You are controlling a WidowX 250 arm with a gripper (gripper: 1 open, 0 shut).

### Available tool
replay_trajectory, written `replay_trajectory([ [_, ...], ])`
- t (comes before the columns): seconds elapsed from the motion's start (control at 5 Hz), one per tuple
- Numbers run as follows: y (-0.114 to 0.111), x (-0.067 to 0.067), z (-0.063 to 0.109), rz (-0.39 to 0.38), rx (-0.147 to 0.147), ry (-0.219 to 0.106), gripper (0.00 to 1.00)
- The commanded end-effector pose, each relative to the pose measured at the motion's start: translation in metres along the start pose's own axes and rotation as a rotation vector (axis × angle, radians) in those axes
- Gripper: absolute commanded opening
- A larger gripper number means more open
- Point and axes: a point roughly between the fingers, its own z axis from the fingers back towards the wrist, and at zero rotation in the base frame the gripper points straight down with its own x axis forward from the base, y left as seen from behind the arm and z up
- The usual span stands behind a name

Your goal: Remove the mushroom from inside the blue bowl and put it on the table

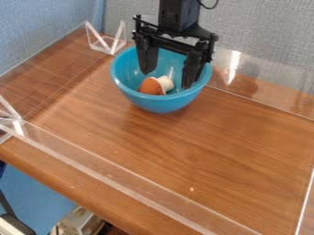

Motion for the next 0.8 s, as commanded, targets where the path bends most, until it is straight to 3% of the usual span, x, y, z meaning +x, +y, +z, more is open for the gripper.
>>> replay_trajectory([
  [0.0,0.015,0.016,-0.003,0.020,0.009,-0.005,1.00],
  [0.2,0.035,0.035,-0.010,0.044,0.023,-0.014,1.00],
  [0.6,0.049,0.045,-0.039,0.077,0.031,0.005,1.00],
])
